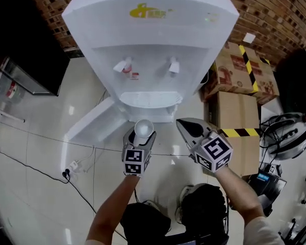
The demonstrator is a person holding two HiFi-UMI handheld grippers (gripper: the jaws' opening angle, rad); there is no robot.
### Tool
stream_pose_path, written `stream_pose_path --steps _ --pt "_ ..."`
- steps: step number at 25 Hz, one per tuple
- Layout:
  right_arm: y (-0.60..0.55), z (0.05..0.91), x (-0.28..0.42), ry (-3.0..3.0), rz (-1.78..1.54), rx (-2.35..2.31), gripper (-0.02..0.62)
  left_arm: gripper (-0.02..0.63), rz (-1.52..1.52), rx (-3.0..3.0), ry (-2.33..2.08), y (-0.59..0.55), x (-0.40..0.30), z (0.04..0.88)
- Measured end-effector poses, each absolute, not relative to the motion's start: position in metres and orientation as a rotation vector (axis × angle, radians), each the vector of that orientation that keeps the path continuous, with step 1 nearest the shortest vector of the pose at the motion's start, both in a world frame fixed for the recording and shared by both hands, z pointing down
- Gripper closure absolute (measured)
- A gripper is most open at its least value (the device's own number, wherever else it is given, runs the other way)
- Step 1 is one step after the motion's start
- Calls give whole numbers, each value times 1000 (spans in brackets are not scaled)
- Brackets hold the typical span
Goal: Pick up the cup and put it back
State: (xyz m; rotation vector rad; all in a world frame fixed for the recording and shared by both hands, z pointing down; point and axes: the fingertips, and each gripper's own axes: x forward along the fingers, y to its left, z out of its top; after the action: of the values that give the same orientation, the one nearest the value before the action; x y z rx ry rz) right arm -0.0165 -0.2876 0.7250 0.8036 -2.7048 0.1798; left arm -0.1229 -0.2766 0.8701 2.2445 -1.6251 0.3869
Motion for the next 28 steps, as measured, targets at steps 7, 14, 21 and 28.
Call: stream_pose_path --steps 7,14,21,28 --pt "-302 823 -23 -2700 198 719 583 281 425 2241 -1639 -335 -125 964" --pt "-308 868 -14 -2695 284 756 583 281 457 2232 -1661 -398 -119 1023" --pt "-320 864 -7 -2730 330 834 583 281 505 2247 -1673 -435 -114 1055" --pt "-313 862 -21 -2752 284 791 583 281 504 2240 -1682 -455 -110 1077"
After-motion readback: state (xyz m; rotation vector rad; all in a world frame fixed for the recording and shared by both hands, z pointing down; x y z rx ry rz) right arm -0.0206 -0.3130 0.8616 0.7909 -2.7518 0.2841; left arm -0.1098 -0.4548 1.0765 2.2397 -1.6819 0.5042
